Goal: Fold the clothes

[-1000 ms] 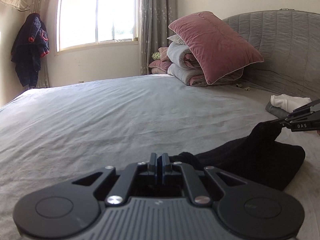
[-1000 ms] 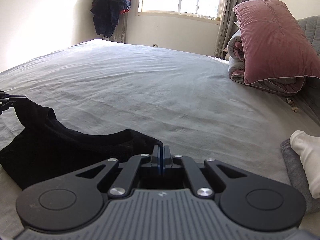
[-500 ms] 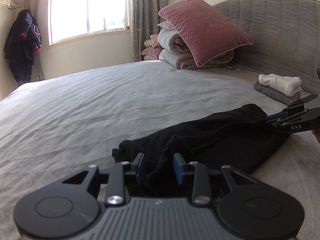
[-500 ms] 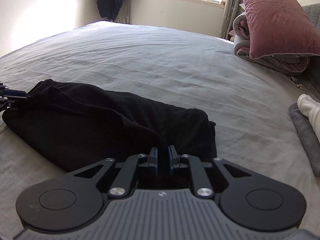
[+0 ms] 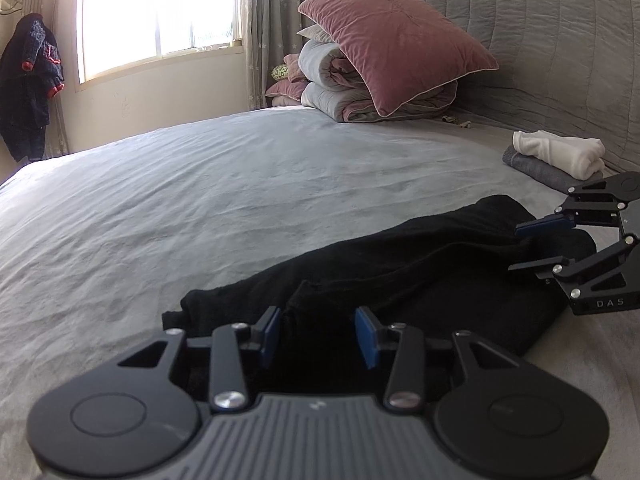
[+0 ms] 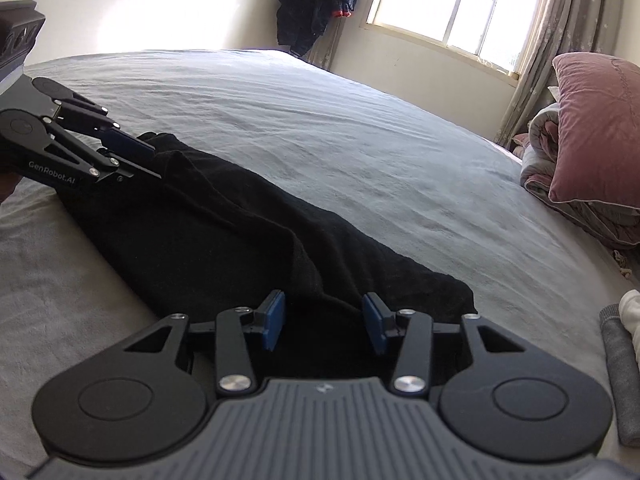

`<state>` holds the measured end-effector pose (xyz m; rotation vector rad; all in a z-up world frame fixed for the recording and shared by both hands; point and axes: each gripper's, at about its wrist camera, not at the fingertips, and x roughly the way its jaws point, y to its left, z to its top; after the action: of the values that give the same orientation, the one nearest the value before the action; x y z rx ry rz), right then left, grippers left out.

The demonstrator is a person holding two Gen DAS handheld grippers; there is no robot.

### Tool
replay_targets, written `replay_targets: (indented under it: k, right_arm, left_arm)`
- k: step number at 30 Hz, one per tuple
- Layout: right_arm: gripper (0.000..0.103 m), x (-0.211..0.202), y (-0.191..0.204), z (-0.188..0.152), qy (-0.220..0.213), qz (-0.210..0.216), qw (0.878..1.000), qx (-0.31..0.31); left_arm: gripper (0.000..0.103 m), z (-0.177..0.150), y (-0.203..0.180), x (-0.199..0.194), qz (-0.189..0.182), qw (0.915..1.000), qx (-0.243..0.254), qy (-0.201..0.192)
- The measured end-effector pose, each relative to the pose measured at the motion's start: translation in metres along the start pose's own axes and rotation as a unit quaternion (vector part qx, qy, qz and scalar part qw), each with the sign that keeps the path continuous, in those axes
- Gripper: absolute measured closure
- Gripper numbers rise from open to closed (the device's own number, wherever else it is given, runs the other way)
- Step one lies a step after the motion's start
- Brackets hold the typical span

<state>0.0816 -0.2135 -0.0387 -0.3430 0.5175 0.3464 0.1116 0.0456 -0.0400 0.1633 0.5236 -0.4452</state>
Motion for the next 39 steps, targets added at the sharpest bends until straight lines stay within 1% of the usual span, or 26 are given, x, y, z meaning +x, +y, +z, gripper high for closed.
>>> replay_targets:
  k: [1, 2, 3, 7, 9, 11, 13, 14, 16, 18, 19, 20, 21, 22, 23, 24, 25, 27, 29, 31, 32, 34, 35, 36, 38, 39]
  right_arm:
    - [0.064, 0.0, 0.001, 0.0, 0.0, 0.001, 1.0, -0.007]
    - [0.074, 0.001, 0.002, 0.0, -0.001, 0.002, 1.0, -0.014]
    - [0.096, 0.001, 0.003, 0.0, -0.001, 0.003, 1.0, -0.021]
    - [0.096, -0.003, 0.006, 0.002, -0.009, 0.005, 0.999, -0.047]
    - [0.096, -0.015, 0.005, 0.006, -0.024, 0.004, 0.998, -0.054]
    - [0.096, -0.023, 0.004, 0.007, -0.03, 0.007, 0.998, -0.06]
    - [0.096, -0.027, 0.002, 0.005, -0.027, 0.014, 0.997, -0.066]
    - [0.096, -0.029, 0.002, 0.005, -0.026, 0.018, 0.997, -0.069]
    - [0.095, -0.022, 0.004, -0.002, -0.001, 0.028, 0.996, -0.079]
    - [0.092, -0.01, 0.009, -0.011, 0.036, 0.034, 0.994, -0.097]
    - [0.091, -0.009, 0.012, -0.014, 0.04, 0.033, 0.993, -0.104]
    - [0.088, -0.008, 0.014, -0.017, 0.043, 0.032, 0.992, -0.11]
    - [0.085, -0.01, 0.014, -0.015, 0.046, 0.034, 0.992, -0.109]
    - [0.081, -0.013, 0.013, -0.012, 0.05, 0.038, 0.992, -0.107]
    - [0.077, -0.018, 0.01, -0.009, 0.049, 0.045, 0.993, -0.098]
    - [0.064, -0.022, 0.005, -0.007, 0.045, 0.054, 0.994, -0.086]
    - [0.054, -0.026, -0.001, -0.004, 0.041, 0.063, 0.994, -0.074]
    - [0.054, -0.033, -0.012, 0.0, 0.036, 0.074, 0.996, -0.04]
    - [0.054, -0.034, -0.025, 0.004, 0.033, 0.07, 0.997, 0.0]
    - [0.054, -0.029, -0.036, 0.007, 0.046, 0.053, 0.997, 0.043]
    - [0.054, -0.024, -0.045, 0.008, 0.056, 0.043, 0.994, 0.078]
    - [0.054, -0.018, -0.058, 0.005, 0.066, 0.035, 0.988, 0.138]
    - [0.054, -0.017, -0.066, 0.002, 0.063, 0.031, 0.982, 0.176]
    - [0.054, -0.017, -0.071, 0.001, 0.056, 0.027, 0.978, 0.198]
    - [0.054, -0.018, -0.077, 0.004, 0.019, 0.006, 0.973, 0.23]
    - [0.054, -0.018, -0.078, 0.006, 0.0, -0.003, 0.971, 0.238]
  left_arm:
    - [0.082, 0.001, 0.0, 0.0, -0.006, 1.0, 0.001, -0.002]
    - [0.095, 0.001, 0.0, 0.0, -0.012, 0.9999, 0.002, -0.005]
    - [0.099, 0.002, -0.001, -0.002, -0.017, 0.9998, 0.006, -0.009]
    - [0.099, 0.003, -0.009, -0.026, -0.017, 0.9971, 0.06, -0.045]
    - [0.099, 0.003, -0.013, -0.043, -0.01, 0.9933, 0.096, -0.064]
    - [0.099, 0.0, -0.017, -0.054, -0.008, 0.9889, 0.131, -0.069]
    - [0.097, -0.009, -0.021, -0.058, -0.016, 0.9846, 0.166, -0.051]
    - [0.096, -0.015, -0.023, -0.056, -0.025, 0.9824, 0.183, -0.03]
    - [0.093, -0.026, -0.029, -0.052, -0.041, 0.9758, 0.215, 0.007]
    - [0.093, -0.037, -0.035, -0.052, -0.044, 0.9681, 0.245, 0.024]
    - [0.093, -0.04, -0.036, -0.052, -0.048, 0.9655, 0.254, 0.032]
    - [0.092, -0.036, -0.034, -0.056, -0.055, 0.9667, 0.247, 0.039]
    - [0.087, -0.033, -0.031, -0.059, -0.066, 0.9684, 0.236, 0.046]
    - [0.077, -0.03, -0.026, -0.063, -0.085, 0.9708, 0.217, 0.055]
    - [0.072, -0.026, -0.021, -0.066, -0.104, 0.9725, 0.199, 0.063]
    - [0.065, -0.023, -0.016, -0.069, -0.121, 0.9734, 0.181, 0.071]
    - [0.065, -0.021, -0.011, -0.071, -0.131, 0.9743, 0.166, 0.076]
    - [0.062, -0.018, -0.003, -0.072, -0.137, 0.9788, 0.132, 0.076]
    - [0.058, -0.013, 0.009, -0.07, -0.132, 0.9854, 0.083, 0.069]
    - [0.055, -0.01, 0.02, -0.064, -0.119, 0.9901, 0.033, 0.067]
    - [0.055, -0.008, 0.027, -0.06, -0.101, 0.9928, 0.006, 0.064]
    - [0.055, -0.004, 0.04, -0.052, -0.065, 0.9952, -0.047, 0.057]
    - [0.056, -0.001, 0.043, -0.049, -0.046, 0.9957, -0.066, 0.045]
    - [0.058, 0.001, 0.046, -0.046, -0.028, 0.9954, -0.085, 0.034]
    - [0.06, 0.006, 0.051, -0.039, 0.006, 0.993, -0.117, 0.012]
    - [0.065, 0.009, 0.048, -0.035, 0.018, 0.9927, -0.119, 0.0]
